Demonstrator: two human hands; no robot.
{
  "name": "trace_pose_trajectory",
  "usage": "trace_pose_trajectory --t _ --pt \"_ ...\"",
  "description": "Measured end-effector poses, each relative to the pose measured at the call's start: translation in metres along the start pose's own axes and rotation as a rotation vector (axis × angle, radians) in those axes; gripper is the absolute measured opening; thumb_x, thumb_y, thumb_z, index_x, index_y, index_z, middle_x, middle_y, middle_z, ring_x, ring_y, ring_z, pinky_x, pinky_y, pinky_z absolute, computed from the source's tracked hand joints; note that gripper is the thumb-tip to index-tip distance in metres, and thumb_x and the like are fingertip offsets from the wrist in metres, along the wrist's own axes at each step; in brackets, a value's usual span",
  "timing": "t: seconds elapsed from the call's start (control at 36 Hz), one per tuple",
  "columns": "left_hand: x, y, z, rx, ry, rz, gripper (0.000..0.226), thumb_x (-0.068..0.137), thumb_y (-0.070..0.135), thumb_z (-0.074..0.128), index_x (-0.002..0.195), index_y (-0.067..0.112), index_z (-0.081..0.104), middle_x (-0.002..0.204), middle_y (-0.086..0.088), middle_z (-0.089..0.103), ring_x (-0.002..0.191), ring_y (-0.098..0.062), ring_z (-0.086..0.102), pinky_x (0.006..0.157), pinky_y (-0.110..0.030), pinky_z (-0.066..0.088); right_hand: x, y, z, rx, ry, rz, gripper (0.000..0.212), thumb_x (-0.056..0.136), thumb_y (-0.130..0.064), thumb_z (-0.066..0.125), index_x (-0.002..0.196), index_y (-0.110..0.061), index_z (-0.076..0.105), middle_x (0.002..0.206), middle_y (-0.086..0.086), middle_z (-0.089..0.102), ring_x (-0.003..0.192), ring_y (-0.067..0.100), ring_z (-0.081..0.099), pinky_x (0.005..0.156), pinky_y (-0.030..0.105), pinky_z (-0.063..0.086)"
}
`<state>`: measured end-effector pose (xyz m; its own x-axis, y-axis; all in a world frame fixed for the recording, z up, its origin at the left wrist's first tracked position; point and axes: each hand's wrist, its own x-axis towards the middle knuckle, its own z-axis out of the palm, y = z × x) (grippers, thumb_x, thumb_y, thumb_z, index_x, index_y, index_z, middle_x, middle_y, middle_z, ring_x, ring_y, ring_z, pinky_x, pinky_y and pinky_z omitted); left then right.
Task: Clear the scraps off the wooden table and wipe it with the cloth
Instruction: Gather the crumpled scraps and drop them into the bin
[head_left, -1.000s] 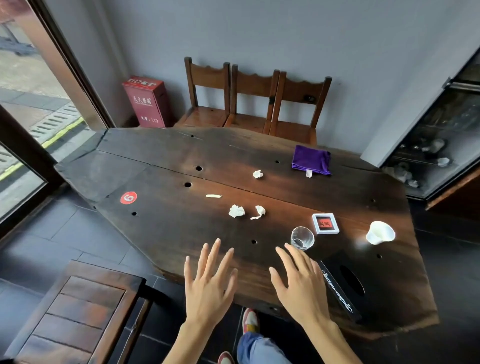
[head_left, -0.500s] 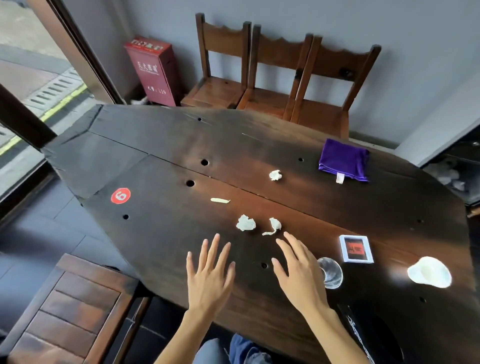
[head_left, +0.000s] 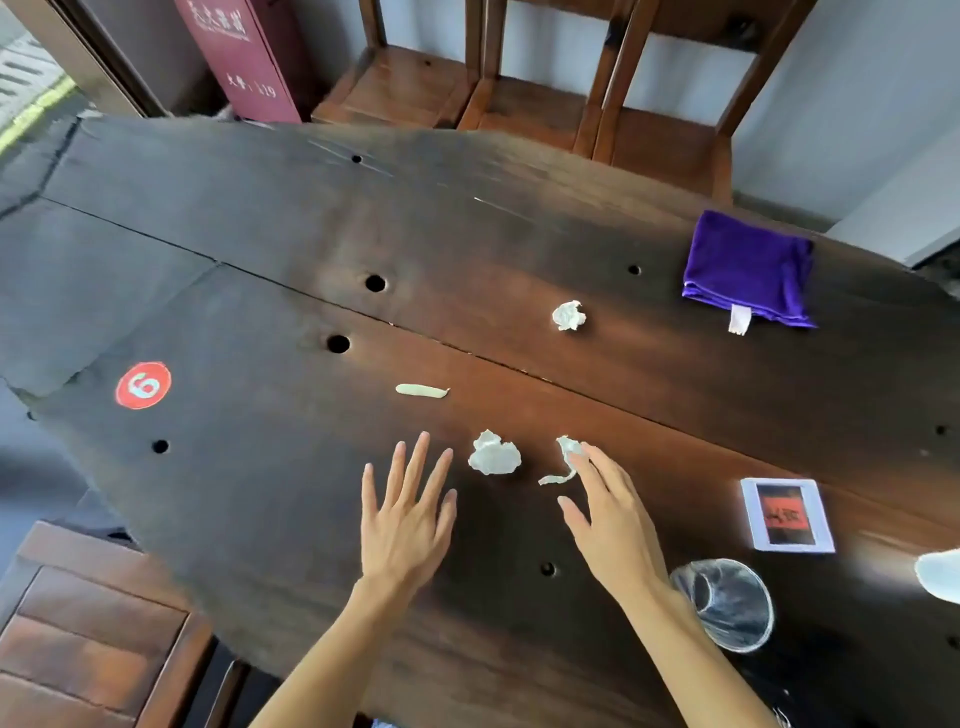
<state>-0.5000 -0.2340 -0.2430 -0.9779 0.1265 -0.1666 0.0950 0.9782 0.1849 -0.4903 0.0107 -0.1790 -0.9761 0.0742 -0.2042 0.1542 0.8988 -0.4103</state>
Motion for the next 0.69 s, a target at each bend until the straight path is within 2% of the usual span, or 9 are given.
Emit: trace_pose_trajectory --t 0.06,0.14,0.22,0.31,0.36,0.53,0.69 --pt "0.014 -0.007 0.012 0.018 -0.010 0.024 0.057 0.105 0.050 0.023 0.161 0.036 0.025 0.171 0.005 0.009 0.158 -0.022 0.007 0.126 -0.058 0.009 0.010 0.001 0.010 -0.001 -0.012 0.017 0.057 0.092 -0.019 0.074 0.145 -0.014 0.053 0.153 0.001 0.049 0.142 0.020 0.046 0.109 0.032 0.042" --pt "0.033 -0.014 0.025 0.032 -0.006 0.049 0.058 0.105 0.050 0.022 0.160 0.034 0.028 0.171 0.004 0.012 0.158 -0.024 0.010 0.126 -0.058 0.008 0.024 0.005 0.023 -0.003 -0.035 0.029 0.061 0.092 -0.019 0.074 0.148 -0.017 0.049 0.157 0.000 0.044 0.146 0.019 0.040 0.114 0.033 0.040" --pt "0.043 -0.019 0.036 0.047 -0.027 0.066 0.058 0.106 0.052 0.019 0.160 0.034 0.027 0.172 0.004 0.009 0.159 -0.024 0.005 0.126 -0.058 0.004 0.034 0.009 0.034 -0.004 -0.059 0.064 0.065 0.091 -0.022 0.075 0.150 -0.021 0.048 0.160 0.000 0.039 0.148 0.019 0.036 0.115 0.030 0.037" --pt "0.045 -0.022 0.044 0.067 -0.008 0.075 0.058 0.106 0.051 0.023 0.160 0.031 0.029 0.171 0.001 0.014 0.159 -0.026 0.007 0.125 -0.060 0.007 0.041 0.012 0.043 0.025 -0.048 0.124 0.068 0.089 -0.024 0.078 0.149 -0.023 0.048 0.160 -0.001 0.039 0.147 0.019 0.036 0.108 0.022 0.027" --pt "0.045 -0.022 0.046 0.078 0.006 0.077 0.058 0.106 0.050 0.025 0.160 0.031 0.030 0.171 0.001 0.016 0.159 -0.027 0.009 0.125 -0.060 0.009 0.044 0.013 0.046 0.052 -0.036 0.164 0.068 0.087 -0.023 0.079 0.148 -0.023 0.049 0.159 -0.001 0.041 0.145 0.021 0.039 0.105 0.022 0.026" --pt "0.046 -0.023 0.048 0.074 0.036 0.083 0.057 0.104 0.047 0.027 0.157 0.029 0.037 0.170 0.000 0.021 0.158 -0.027 0.014 0.124 -0.061 0.012 0.045 0.018 0.054 0.116 0.032 0.182 0.061 0.083 -0.022 0.082 0.140 -0.020 0.060 0.146 0.001 0.056 0.134 0.021 0.052 0.106 0.023 0.029" --pt "0.047 -0.024 0.051 0.075 0.049 0.078 0.057 0.103 0.047 0.029 0.156 0.029 0.039 0.169 0.000 0.023 0.158 -0.027 0.015 0.124 -0.061 0.014 0.041 0.020 0.063 0.109 0.133 0.151 0.046 0.086 -0.017 0.078 0.130 -0.011 0.068 0.131 0.007 0.065 0.123 0.021 0.059 0.100 0.026 0.042"
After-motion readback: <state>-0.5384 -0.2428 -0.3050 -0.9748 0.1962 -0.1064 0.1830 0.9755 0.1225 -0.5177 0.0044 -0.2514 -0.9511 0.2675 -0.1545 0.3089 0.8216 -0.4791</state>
